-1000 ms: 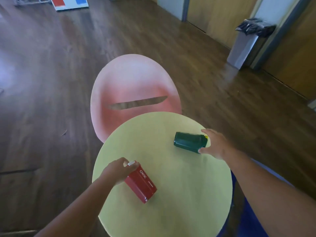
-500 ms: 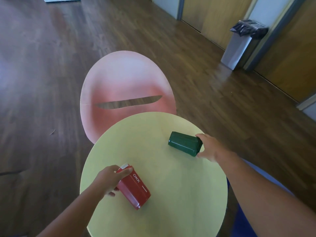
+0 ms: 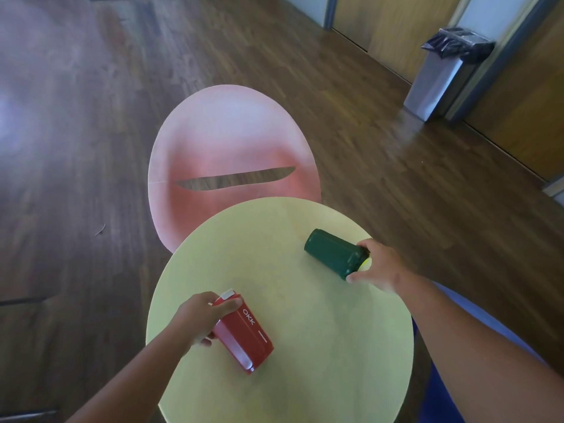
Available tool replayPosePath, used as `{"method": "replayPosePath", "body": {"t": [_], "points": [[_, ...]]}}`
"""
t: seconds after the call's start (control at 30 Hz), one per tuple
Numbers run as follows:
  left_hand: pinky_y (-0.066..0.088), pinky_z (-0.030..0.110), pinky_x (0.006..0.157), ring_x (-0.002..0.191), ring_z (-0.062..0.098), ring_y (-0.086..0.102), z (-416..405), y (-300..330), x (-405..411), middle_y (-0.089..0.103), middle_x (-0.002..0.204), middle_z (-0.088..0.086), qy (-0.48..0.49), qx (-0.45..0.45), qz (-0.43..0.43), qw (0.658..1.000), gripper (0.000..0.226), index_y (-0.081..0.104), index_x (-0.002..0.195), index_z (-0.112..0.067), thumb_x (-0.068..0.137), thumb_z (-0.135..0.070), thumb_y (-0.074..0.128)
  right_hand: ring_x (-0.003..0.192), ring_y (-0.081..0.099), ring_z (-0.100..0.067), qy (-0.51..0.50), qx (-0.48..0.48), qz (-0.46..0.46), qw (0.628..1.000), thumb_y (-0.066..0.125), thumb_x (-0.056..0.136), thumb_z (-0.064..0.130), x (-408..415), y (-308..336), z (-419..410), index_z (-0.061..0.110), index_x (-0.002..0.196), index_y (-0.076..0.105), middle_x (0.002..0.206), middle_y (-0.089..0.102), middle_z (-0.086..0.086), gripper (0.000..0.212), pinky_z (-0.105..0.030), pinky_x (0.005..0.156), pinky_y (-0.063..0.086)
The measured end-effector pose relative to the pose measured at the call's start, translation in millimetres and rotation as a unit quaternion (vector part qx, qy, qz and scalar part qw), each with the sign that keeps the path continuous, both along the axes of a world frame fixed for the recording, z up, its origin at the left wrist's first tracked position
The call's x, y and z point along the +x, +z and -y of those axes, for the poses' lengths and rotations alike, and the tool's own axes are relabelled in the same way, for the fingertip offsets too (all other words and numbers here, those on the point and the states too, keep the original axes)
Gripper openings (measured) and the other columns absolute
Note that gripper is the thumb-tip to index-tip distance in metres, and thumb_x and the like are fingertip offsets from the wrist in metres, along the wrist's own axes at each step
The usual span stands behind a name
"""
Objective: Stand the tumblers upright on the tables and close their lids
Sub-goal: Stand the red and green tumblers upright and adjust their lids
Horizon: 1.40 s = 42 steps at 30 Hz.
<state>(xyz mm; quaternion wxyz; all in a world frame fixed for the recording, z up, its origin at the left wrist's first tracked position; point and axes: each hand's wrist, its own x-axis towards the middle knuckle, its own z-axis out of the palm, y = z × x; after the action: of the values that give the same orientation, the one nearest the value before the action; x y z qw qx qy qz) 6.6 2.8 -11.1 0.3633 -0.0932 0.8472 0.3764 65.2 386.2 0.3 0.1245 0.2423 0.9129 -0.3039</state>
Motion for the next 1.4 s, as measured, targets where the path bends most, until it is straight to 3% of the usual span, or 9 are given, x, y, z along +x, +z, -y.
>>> {"method": "replayPosePath", "body": {"t": [0.13, 0.23, 0.43, 0.57, 0.7, 0.97, 1.1, 1.23, 1.4], "points": [[0.063, 0.046, 0.065, 0.073, 0.037, 0.075, -1.4, 1.4, 0.6, 0.075, 0.088, 0.013, -0.001, -0.004, -0.002, 1.000, 0.041, 0.070, 0.092, -0.013, 0.082, -0.053, 0.076, 0.090, 0.062, -0.013, -0.035, -0.024, 0.012, 0.999, 0.091, 0.054, 0.042, -3.4, 2.8, 3.7, 0.026, 0.108, 0.057, 0.100, 0.064, 0.008, 0.065, -0.032, 0.073, 0.053], [0.063, 0.046, 0.066, 0.081, 0.040, 0.076, -0.9, 2.3, 1.1, 0.075, 0.088, 0.012, 0.000, -0.001, -0.002, 1.000, 0.040, 0.070, 0.092, -0.014, 0.082, -0.052, 0.076, 0.092, 0.065, -0.022, -0.066, -0.092, 0.035, 0.993, 0.089, 0.062, 0.038, -9.5, 12.0, 6.3, 0.019, 0.108, 0.056, 0.104, 0.064, -0.003, 0.060, -0.042, 0.071, 0.059], [0.063, 0.046, 0.067, 0.065, 0.029, 0.070, 2.9, 0.5, 1.5, 0.075, 0.088, 0.013, 0.008, 0.011, 0.004, 1.000, 0.040, 0.070, 0.093, -0.014, 0.081, -0.051, 0.077, 0.100, 0.063, -0.028, -0.041, -0.122, 0.115, 0.985, 0.082, 0.069, 0.048, -24.4, 42.1, 18.0, 0.009, 0.105, 0.061, 0.113, 0.061, -0.013, 0.057, -0.042, 0.072, 0.064], [0.063, 0.046, 0.069, 0.065, 0.029, 0.071, 5.1, -0.6, 2.3, 0.076, 0.089, 0.013, 0.010, 0.018, 0.009, 1.000, 0.039, 0.070, 0.095, -0.015, 0.081, -0.050, 0.078, 0.073, 0.076, -0.029, -0.002, -0.053, 0.186, 0.981, 0.074, 0.056, 0.071, -34.1, 64.0, 43.1, 0.008, 0.103, 0.062, 0.106, 0.063, -0.010, 0.079, -0.041, 0.080, 0.063], [0.063, 0.045, 0.068, 0.069, 0.030, 0.072, 7.3, -1.8, 3.0, 0.076, 0.090, 0.012, 0.011, 0.025, 0.011, 1.000, 0.039, 0.070, 0.095, -0.016, 0.080, -0.052, 0.077, 0.058, 0.074, -0.029, 0.030, 0.017, 0.220, 0.975, 0.072, 0.054, 0.072, -42.1, 72.9, 74.5, 0.011, 0.090, 0.057, 0.093, 0.065, -0.010, 0.073, -0.039, 0.079, 0.061], [0.063, 0.044, 0.069, 0.084, 0.038, 0.076, 8.1, 0.1, 6.1, 0.077, 0.093, 0.013, 0.020, 0.040, 0.015, 0.999, 0.041, 0.070, 0.097, -0.017, 0.080, -0.053, 0.077, 0.067, 0.075, -0.032, 0.036, 0.064, 0.214, 0.974, 0.074, 0.062, 0.063, -45.1, 76.6, 113.3, 0.008, 0.085, 0.060, 0.082, 0.064, -0.009, 0.062, -0.030, 0.062, 0.051], [0.062, 0.041, 0.065, 0.086, 0.038, 0.076, 7.0, 1.3, 9.4, 0.077, 0.092, 0.012, 0.033, 0.043, 0.009, 0.999, 0.041, 0.070, 0.097, -0.018, 0.078, -0.054, 0.077, 0.060, 0.071, -0.029, 0.019, 0.054, 0.203, 0.978, 0.075, 0.063, 0.063, -47.1, 73.7, 113.1, 0.012, 0.082, 0.056, 0.085, 0.061, -0.006, 0.057, -0.030, 0.065, 0.054], [0.063, 0.047, 0.072, 0.082, 0.035, 0.076, 3.8, 1.9, 10.5, 0.077, 0.092, 0.011, 0.052, 0.056, 0.013, 0.997, 0.037, 0.071, 0.097, -0.018, 0.077, -0.048, 0.079, 0.055, 0.063, -0.023, 0.002, 0.021, 0.197, 0.980, 0.077, 0.066, 0.064, -43.9, 72.2, 108.9, 0.014, 0.080, 0.051, 0.083, 0.056, -0.005, 0.058, -0.025, 0.054, 0.048], [0.063, 0.048, 0.075, 0.086, 0.027, 0.075, -3.5, 2.8, 12.5, 0.077, 0.095, 0.008, 0.073, 0.097, 0.003, 0.993, 0.030, 0.071, 0.100, -0.021, 0.077, -0.036, 0.081, 0.061, 0.058, -0.021, -0.017, 0.005, 0.164, 0.986, 0.075, 0.064, 0.073, -33.6, 66.4, 102.3, 0.010, 0.089, 0.056, 0.082, 0.057, -0.004, 0.070, -0.030, 0.062, 0.049]]}}
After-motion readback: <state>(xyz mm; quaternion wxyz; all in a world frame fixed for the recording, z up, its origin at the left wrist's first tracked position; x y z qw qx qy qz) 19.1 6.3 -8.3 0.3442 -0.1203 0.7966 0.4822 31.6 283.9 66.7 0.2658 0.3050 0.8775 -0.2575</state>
